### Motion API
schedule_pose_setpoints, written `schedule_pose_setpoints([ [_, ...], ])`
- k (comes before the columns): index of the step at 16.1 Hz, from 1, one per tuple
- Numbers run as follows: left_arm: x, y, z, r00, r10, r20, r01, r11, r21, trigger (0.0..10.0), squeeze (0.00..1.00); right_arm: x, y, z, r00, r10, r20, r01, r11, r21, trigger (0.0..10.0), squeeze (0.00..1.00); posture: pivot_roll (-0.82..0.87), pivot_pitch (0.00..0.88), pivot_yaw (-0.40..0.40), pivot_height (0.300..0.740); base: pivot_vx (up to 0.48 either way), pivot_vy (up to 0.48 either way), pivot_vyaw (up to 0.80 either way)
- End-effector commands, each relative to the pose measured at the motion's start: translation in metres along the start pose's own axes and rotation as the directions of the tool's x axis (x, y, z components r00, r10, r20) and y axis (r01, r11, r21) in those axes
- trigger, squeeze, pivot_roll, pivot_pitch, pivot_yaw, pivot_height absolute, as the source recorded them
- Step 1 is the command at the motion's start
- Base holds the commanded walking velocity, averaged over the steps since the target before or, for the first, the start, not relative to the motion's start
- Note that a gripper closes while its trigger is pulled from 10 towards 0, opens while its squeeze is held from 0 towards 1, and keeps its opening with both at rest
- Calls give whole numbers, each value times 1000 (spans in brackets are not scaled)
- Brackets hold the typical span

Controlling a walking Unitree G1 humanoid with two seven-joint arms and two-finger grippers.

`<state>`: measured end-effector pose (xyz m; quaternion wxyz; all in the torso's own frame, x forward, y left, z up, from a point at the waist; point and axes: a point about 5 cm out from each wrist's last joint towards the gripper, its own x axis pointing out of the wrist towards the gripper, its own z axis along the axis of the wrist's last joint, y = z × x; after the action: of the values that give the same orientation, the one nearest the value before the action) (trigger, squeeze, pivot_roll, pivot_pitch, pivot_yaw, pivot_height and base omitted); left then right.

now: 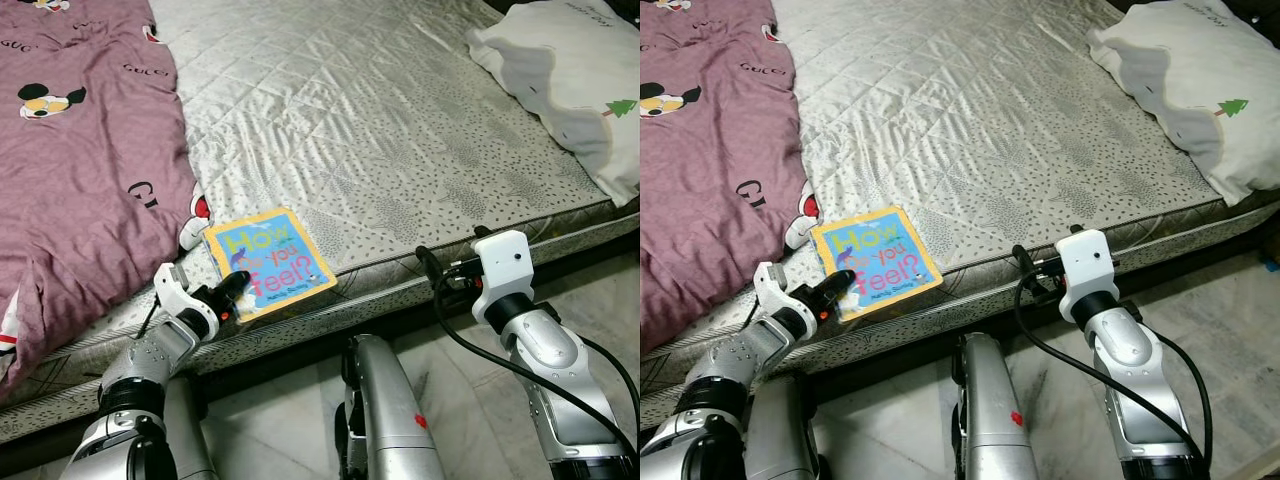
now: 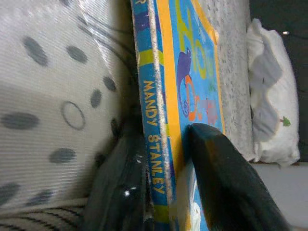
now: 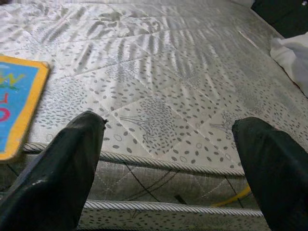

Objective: Clean up the room

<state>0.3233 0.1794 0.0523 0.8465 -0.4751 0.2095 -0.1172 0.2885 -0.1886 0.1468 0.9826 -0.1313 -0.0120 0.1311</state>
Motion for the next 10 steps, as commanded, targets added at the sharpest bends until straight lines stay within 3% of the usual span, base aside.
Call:
schedule_pose_setpoints([
  [1, 3, 1, -19, 997, -17, -72, 13, 998, -53, 0, 0, 2, 3, -1, 1000, 26, 3, -26, 999, 22, 10000, 0, -206, 155, -97, 500, 0, 0, 0],
  [3, 2, 1, -16, 998, -56, -41, 53, 995, -82, 0, 0, 3, 9, -1, 998, 65, 7, -65, 996, 54, 10000, 0, -202, 148, -93, 500, 0, 0, 0],
  [5, 1, 1, -10, 999, -55, 4, 55, 997, -59, 0, 0, 4, 10, -3, 998, 69, 1, -68, 995, 77, 10000, 0, -199, 143, -94, 500, 0, 0, 0],
  [7, -2, -1, -5, 999, -48, 12, 46, 989, 139, 0, 0, 6, 13, -5, 997, 71, 2, -71, 992, 101, 10000, 0, -197, 119, -85, 500, 0, 0, 0],
  [9, -5, -9, 2, 995, -70, 65, 52, 966, 252, 0, 0, 7, 16, -7, 998, 68, 0, -68, 990, 126, 10000, 0, -182, 104, -85, 500, 0, 0, 0],
  [10, -6, -12, 4, 993, -83, 79, 58, 960, 272, 0, 0, 8, 18, -7, 998, 68, -1, -67, 989, 133, 10000, 0, -171, 95, -84, 500, 0, 0, 0],
])
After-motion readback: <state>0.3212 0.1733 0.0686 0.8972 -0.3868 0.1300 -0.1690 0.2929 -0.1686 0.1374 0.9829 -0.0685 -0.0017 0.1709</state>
